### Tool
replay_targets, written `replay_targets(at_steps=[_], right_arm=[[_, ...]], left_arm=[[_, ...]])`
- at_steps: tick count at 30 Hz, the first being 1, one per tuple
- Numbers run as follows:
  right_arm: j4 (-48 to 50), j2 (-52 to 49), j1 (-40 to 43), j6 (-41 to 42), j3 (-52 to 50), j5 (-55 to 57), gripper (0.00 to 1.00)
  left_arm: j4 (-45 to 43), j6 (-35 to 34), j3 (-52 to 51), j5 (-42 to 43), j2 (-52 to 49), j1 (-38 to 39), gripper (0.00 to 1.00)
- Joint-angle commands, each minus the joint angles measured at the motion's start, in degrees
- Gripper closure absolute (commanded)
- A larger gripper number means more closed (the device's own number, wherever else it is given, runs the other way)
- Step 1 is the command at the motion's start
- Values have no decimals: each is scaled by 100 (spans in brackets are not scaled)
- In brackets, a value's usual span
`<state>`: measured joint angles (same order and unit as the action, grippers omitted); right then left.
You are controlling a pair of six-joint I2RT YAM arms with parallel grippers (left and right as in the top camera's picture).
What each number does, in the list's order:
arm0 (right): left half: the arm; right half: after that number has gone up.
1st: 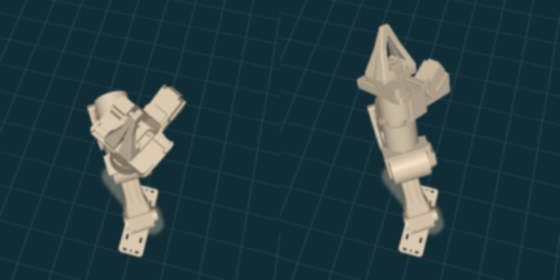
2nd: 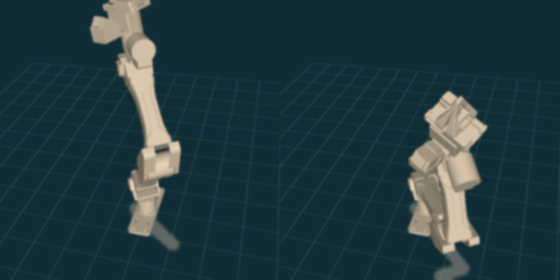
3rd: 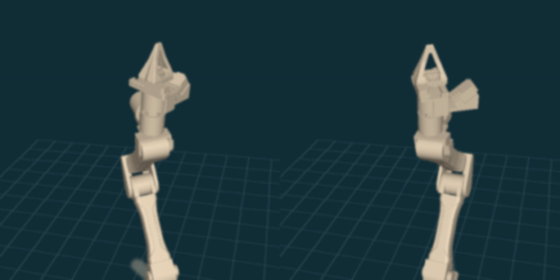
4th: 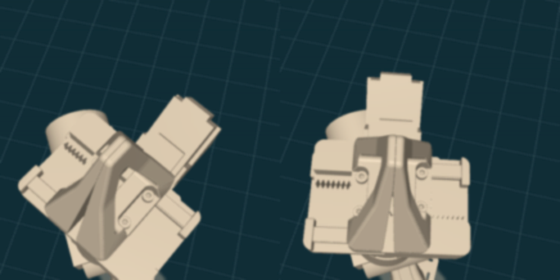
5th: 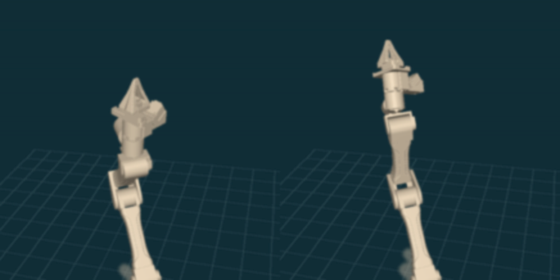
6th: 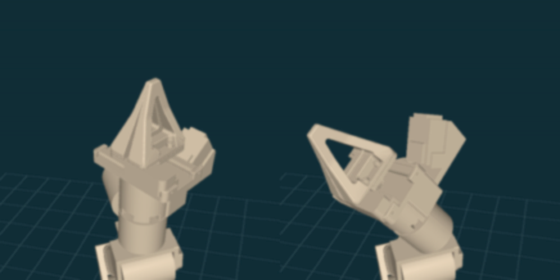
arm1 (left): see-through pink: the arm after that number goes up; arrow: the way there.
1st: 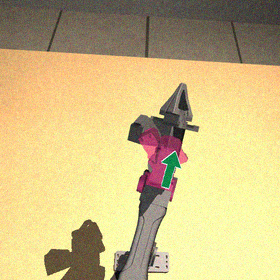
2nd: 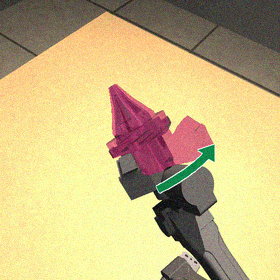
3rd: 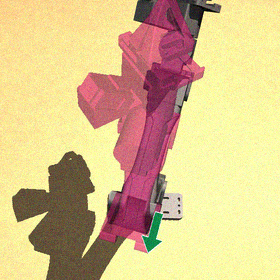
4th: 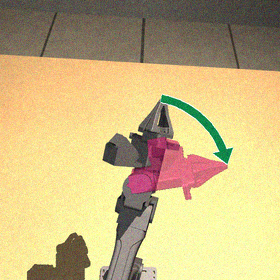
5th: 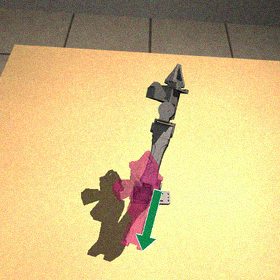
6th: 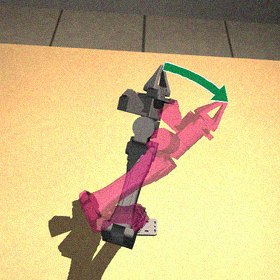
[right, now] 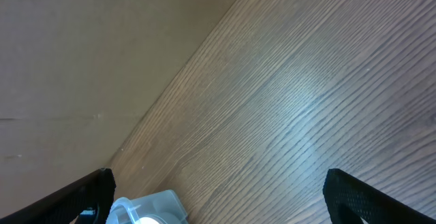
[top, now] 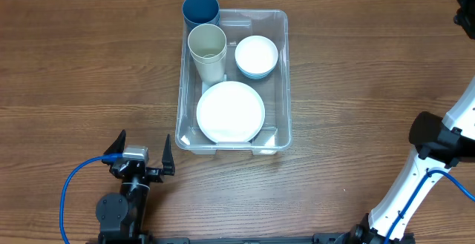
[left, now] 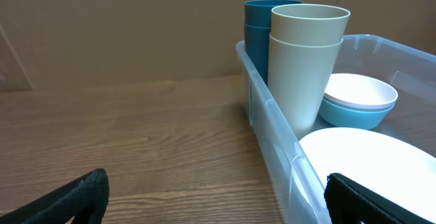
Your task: Pack container
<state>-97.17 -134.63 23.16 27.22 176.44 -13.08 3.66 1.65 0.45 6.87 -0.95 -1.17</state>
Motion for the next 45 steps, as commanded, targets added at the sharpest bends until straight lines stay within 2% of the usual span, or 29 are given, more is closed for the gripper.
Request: replay_targets(at_steps=[1,6,11,15,18,20,22,24,27,29,36,39,45], right_arm=[[15,92,-223,24,15,13,0],[15,745,-973,24,17,13,0],[15,2140,-2319,24,11,11,0],[42,3423,-3119,-24,-706,66,0],[511,4924,-3318,-212,-2583,885,0],[1484,5862,-3316,-267,-3998,1158,0],[3333,7086,-3316,-1113,-6035,1032,0],[4933,8024,-3316,-1617,-7759,826,0],[6881,9097,-3272,-1703,-9914,673,0],[7785,9663,-3272,-1703,-11012,673,0],[9770,11064,-3171,-1700,-14056,540,0],[10314,11744,-3001,-1703,-15221,544,0],[10375,12830,-2817,-1703,-16576,546,0]], left_arm=[[13,-37,-17,37,70,-42,0],[13,-37,-17,37,70,-42,0],[13,-37,-17,37,70,-42,0],[13,-37,-17,37,70,-42,0],[13,-37,-17,37,70,-42,0],[13,-37,-17,37,70,-42,0],[13,-37,-17,37,70,-42,0],[13,-37,-17,37,70,-42,0],[13,-37,-17,37,70,-42,0],[13,-37,-17,37,70,-42,0],[13,-37,-17,37,70,-42,0],[13,-37,-17,37,70,-42,0],[13,-37,-17,37,70,-42,0]])
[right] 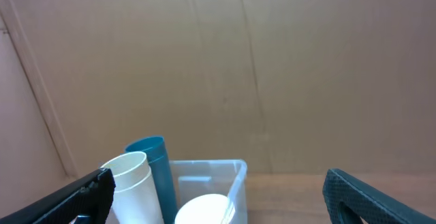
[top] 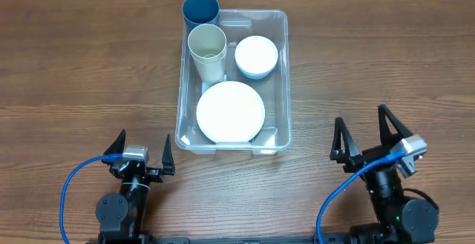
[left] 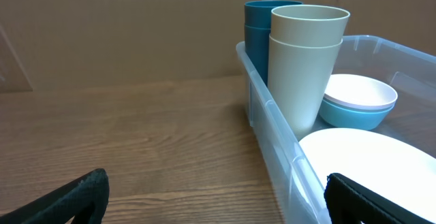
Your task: Pack container
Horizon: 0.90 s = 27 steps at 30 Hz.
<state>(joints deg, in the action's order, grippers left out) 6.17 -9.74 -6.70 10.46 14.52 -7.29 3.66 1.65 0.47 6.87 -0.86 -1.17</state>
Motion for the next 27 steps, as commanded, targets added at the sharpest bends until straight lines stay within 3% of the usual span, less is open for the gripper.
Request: replay_targets(at_steps=[1,10,14,22,27], right_arm=[[39,474,275,-24,-564,-35,0],[-595,879,470,7,-1182,323,0],[-1099,957,470,713,-1408,855,0],[-1104,957,470,-363,-1408,699,0],[-1104,957,470,-372,-1408,730,0]], left_arm=[[13,-37,-20,37,61,-42,0],[13,-37,-20,37,61,-42,0],[13,-37,-20,37,61,-42,0],[13,-37,-20,37,61,-42,0],[13,-37,-20,37,61,-42,0]])
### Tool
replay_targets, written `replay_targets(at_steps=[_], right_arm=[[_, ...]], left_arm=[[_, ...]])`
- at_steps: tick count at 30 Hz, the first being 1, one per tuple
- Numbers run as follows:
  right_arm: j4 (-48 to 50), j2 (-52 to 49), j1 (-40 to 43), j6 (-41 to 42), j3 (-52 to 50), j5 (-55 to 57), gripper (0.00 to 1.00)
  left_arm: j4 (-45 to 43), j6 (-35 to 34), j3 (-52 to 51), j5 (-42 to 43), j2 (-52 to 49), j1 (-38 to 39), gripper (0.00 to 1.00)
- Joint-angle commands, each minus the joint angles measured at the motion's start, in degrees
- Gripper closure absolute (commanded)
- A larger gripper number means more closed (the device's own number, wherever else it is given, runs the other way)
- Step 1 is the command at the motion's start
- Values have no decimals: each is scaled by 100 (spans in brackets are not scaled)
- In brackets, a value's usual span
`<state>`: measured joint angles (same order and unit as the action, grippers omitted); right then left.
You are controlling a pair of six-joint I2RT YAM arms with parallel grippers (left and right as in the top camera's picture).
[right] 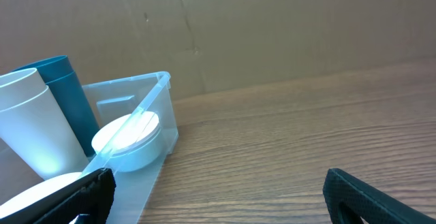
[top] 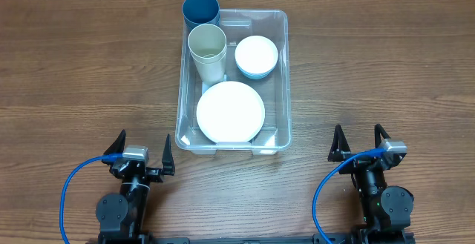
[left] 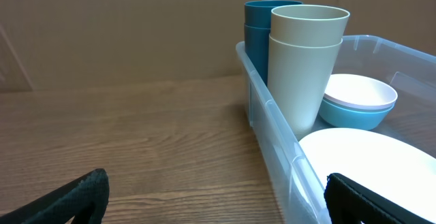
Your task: Pack container
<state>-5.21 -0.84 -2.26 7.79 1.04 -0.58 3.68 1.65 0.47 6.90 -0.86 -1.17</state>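
The clear plastic container (top: 282, 88) stands mid-table. Inside it are a white plate (top: 230, 111), stacked cream cups (top: 207, 50) and a white bowl nested in a blue one (top: 256, 56). Stacked blue cups (top: 200, 10) stand at its far left corner; the wrist views show them inside the wall. My left gripper (top: 141, 157) rests open at the near left, the container (left: 272, 149) ahead on its right. My right gripper (top: 358, 144) rests open at the near right, looking at the container (right: 153, 108) from its right side. Neither holds anything.
Bare wooden table (top: 82, 73) lies left and right of the container. A brown cardboard wall (right: 272, 26) backs the table. Blue cables (top: 70, 185) loop by each arm's base at the near edge.
My right gripper has settled lower at the near right, its camera now level with the table and container. The left gripper and the container's contents have not moved.
At first the right arm was raised at the right edge, its camera looking down at the table. Then it stood at the near right, pointing at the back wall. Now it is parked low. The left gripper stayed parked open throughout.
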Motion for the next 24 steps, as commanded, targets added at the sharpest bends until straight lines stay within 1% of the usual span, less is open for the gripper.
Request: replay_targets(at_steps=[1,9,24], right_arm=[[37,68,26,-101,-59,59,0],[37,68,170,-98,-59,55,0],[37,68,164,-98,-59,55,0]], left_arm=[[11,-37,-20,35,61,-42,0],[11,-37,-20,35,61,-42,0],[11,-37,-20,35,61,-42,0]])
